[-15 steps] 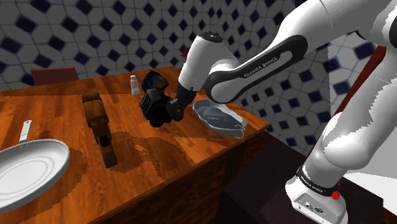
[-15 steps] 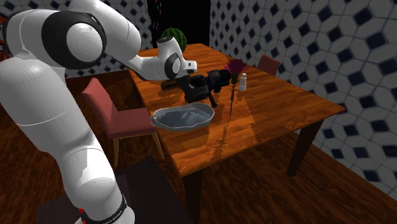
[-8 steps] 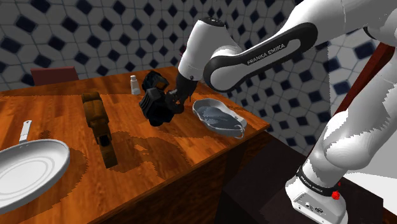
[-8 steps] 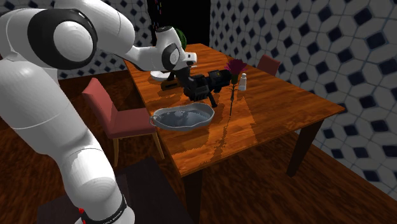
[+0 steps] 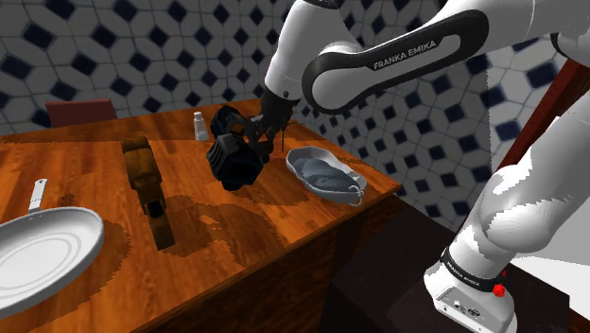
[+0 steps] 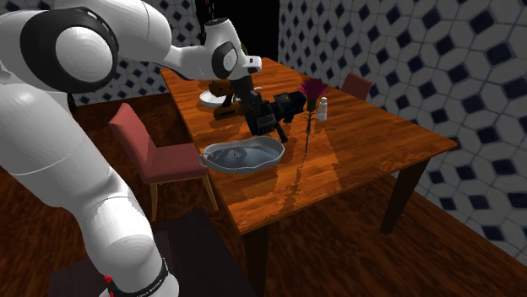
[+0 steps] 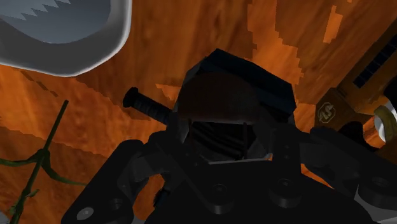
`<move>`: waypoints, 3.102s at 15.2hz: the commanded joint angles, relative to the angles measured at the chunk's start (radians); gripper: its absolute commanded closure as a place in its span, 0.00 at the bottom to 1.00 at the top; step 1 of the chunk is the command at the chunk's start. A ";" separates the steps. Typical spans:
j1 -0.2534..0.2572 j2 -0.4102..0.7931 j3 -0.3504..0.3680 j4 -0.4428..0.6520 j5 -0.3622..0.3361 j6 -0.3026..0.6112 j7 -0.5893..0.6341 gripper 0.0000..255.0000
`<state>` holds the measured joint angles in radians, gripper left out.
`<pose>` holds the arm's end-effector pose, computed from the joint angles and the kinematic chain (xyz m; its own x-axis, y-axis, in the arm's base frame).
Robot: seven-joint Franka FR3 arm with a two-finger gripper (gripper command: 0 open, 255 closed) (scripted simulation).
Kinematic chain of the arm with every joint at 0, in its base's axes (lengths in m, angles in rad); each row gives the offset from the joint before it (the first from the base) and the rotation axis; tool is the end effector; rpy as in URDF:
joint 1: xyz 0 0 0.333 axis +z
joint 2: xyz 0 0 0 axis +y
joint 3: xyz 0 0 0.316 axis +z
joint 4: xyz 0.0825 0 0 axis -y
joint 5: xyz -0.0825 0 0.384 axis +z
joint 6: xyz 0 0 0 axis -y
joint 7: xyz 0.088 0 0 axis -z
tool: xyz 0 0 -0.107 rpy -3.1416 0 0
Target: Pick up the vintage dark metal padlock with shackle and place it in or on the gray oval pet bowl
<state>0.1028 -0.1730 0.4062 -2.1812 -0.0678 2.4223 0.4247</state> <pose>0.4638 0.2682 0.5003 0.9082 0.1144 0.4027 0.1427 -0.9889 -0.0409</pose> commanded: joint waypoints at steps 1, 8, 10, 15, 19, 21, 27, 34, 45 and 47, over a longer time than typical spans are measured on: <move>0.002 -0.008 -0.002 0.017 0.006 -0.025 -0.005 1.00; 0.004 -0.029 -0.009 0.091 0.023 -0.118 -0.024 1.00; 0.006 -0.068 -0.024 0.053 0.046 -0.115 -0.050 1.00; 0.026 -0.256 -0.107 -0.135 0.130 -0.108 -0.164 1.00; 0.044 -0.402 -0.177 -0.267 0.163 -0.125 -0.243 1.00; 0.049 -0.475 -0.213 -0.327 0.170 -0.140 -0.279 1.00; 0.054 -0.546 -0.247 -0.435 0.176 -0.105 -0.316 1.00; 0.058 -0.521 -0.238 -0.515 0.183 0.000 -0.316 1.00; 0.058 -0.521 -0.238 -0.515 0.183 0.000 -0.316 0.00; 0.058 -0.521 -0.238 -0.515 0.183 0.000 -0.316 0.00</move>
<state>0.1612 -0.6944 0.1687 -2.6962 0.1155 2.4224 0.1083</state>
